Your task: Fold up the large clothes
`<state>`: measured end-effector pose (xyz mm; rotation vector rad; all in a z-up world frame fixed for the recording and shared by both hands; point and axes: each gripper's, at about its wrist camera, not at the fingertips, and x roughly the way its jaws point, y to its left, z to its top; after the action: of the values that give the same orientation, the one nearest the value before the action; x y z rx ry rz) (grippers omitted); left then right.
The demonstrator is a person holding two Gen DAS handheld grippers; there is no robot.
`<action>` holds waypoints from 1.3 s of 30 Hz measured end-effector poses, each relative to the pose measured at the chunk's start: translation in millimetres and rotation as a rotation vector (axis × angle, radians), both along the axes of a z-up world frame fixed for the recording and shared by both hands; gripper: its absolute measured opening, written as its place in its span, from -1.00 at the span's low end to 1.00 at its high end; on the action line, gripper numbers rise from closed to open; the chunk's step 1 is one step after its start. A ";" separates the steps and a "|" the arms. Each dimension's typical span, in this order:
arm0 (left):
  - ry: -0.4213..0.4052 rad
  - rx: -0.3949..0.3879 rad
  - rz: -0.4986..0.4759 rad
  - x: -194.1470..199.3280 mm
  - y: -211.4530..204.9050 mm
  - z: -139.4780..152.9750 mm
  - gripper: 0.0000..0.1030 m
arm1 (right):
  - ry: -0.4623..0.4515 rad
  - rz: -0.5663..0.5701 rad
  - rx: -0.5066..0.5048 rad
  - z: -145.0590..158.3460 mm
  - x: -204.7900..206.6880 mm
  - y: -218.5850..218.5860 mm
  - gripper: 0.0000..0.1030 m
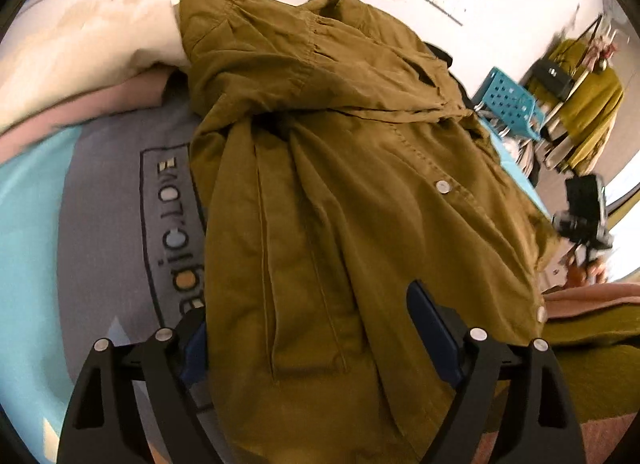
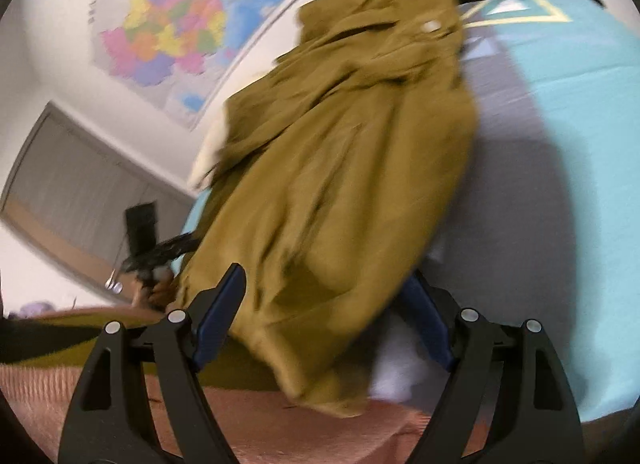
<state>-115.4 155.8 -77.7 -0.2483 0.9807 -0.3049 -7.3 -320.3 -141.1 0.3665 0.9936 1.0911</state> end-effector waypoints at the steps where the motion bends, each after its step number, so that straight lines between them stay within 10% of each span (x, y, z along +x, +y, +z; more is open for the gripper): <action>1: -0.002 -0.013 0.005 -1.3 0.7 -0.6 0.60 | -0.005 0.013 0.002 0.5 -2.1 5.3 0.44; 6: 0.011 -0.011 0.046 -3.4 0.0 6.1 -0.34 | 0.069 -0.024 0.086 -5.7 4.8 1.4 -0.79; 11: -0.026 -0.104 0.063 -10.2 7.0 30.9 -0.76 | -0.092 -0.125 0.187 57.7 -6.2 -41.3 -0.83; 16: -0.040 -0.103 0.022 -20.3 -2.5 41.4 -0.54 | -0.178 -0.197 0.181 82.7 -13.3 -72.3 -0.84; 22: 0.065 -0.107 0.063 -19.7 18.7 7.9 0.08 | -0.006 -0.229 0.062 15.6 9.0 -73.4 -0.69; 26: 0.063 -0.131 0.039 -23.8 18.9 6.4 0.42 | 0.037 -0.217 0.090 -3.9 10.9 -82.3 0.36; 31: 0.045 -0.087 -0.067 -26.1 -13.8 8.7 0.58 | 0.014 -0.171 0.077 -9.3 7.6 -77.2 0.46; 33: 0.039 -0.032 -0.063 -20.2 -26.4 6.8 0.33 | 0.005 -0.162 0.077 -7.6 6.7 -78.4 0.49; 35: 0.030 0.018 -0.030 -15.6 -26.3 6.0 -0.65 | 0.000 -0.147 0.081 -4.6 6.3 -70.0 0.37; 39: 0.011 -0.021 0.101 1.0 0.9 23.8 -0.86 | -0.001 -0.105 0.112 12.2 8.4 -51.5 -0.77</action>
<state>-114.5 156.7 -53.9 -0.3174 0.9734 -0.2220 1.0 -371.8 -128.9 0.5039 0.9049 1.0541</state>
